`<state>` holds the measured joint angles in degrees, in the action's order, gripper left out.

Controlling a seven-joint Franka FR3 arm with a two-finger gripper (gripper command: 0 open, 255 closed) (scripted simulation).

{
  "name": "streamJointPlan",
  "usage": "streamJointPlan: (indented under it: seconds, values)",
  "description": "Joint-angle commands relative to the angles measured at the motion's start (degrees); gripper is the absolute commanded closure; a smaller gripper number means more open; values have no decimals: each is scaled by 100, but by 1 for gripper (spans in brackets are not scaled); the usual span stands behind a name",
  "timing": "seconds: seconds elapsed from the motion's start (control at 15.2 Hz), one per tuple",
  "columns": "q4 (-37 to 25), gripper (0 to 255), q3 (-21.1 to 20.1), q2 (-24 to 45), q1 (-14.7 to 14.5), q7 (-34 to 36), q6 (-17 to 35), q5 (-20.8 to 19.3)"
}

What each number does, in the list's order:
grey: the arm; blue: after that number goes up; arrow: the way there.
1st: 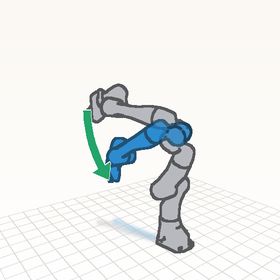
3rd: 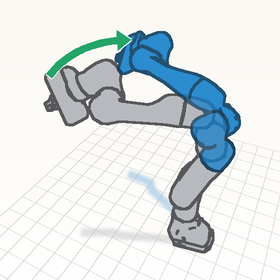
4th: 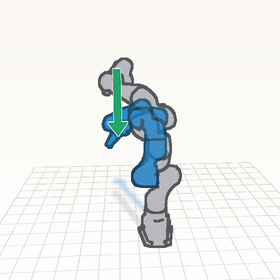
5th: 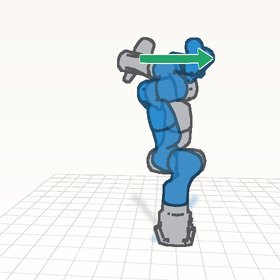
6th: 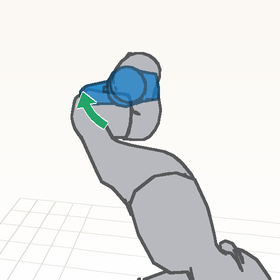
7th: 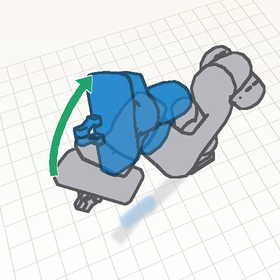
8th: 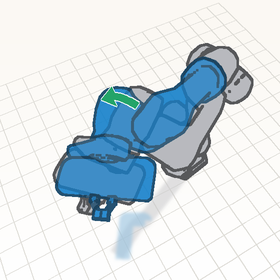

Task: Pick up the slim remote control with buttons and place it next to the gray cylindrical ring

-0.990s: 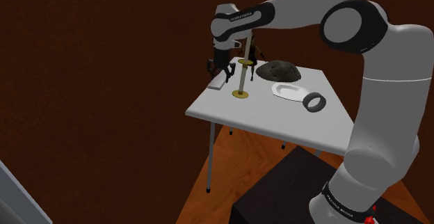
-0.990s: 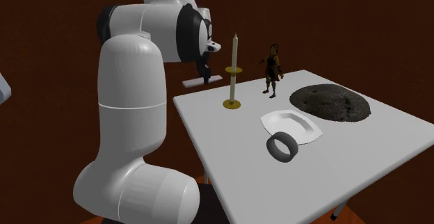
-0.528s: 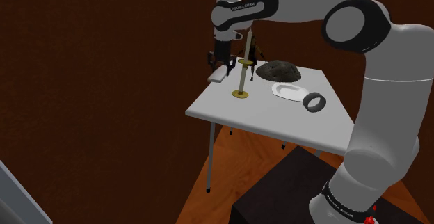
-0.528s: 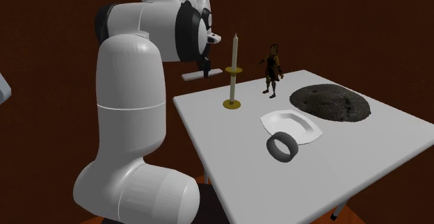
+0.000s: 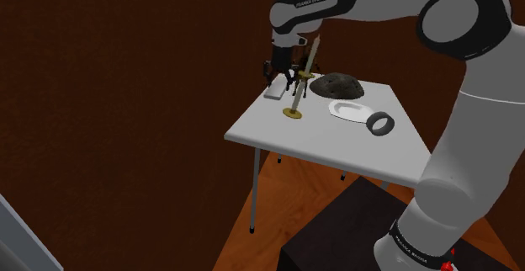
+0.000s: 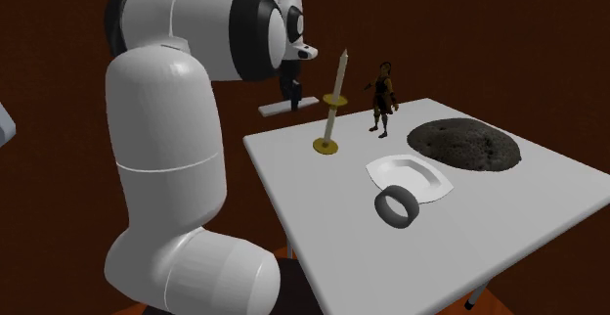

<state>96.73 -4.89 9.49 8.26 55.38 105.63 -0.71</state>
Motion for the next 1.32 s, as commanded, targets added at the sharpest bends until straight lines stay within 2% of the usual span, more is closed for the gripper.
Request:
streamJointPlan:
  seconds: [0.0, 0.59, 1.25]
  values:
    - [591, 255, 59, -471, 100, -158, 115, 43]
    - [2508, 255, 471, -2130, 475, -954, 374, 76]
    - [3979, 255, 1140, -3751, 945, -1909, 237, -261]
